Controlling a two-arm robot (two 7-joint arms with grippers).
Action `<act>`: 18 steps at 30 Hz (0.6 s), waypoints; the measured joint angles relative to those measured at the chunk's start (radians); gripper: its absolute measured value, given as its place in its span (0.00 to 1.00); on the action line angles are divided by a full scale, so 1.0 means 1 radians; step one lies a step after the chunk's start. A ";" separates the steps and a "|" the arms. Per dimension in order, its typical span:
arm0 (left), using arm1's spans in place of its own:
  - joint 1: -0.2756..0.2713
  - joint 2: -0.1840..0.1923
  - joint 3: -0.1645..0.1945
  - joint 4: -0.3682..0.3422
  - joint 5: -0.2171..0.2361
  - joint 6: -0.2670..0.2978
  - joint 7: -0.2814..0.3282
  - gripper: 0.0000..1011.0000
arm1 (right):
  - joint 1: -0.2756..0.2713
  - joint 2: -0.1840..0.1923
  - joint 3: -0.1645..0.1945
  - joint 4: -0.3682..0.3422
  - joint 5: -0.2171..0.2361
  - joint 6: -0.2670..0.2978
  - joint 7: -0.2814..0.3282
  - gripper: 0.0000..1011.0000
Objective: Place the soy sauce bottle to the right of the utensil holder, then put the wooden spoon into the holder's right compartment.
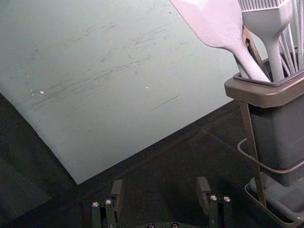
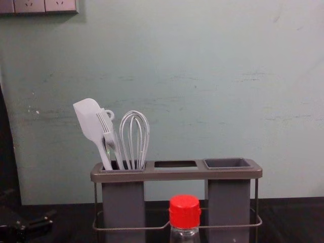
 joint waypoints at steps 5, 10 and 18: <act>0.000 0.000 0.000 0.000 0.000 0.000 0.000 0.99 | -0.042 -0.006 0.003 -0.052 0.036 -0.034 0.036 0.99; 0.000 0.000 0.000 0.000 0.000 0.000 0.000 0.99 | -0.056 -0.024 -0.018 -0.096 0.087 -0.056 0.112 0.99; 0.000 0.000 0.000 0.000 0.000 0.000 0.000 0.99 | -0.036 -0.074 -0.061 -0.112 0.134 -0.046 0.200 0.99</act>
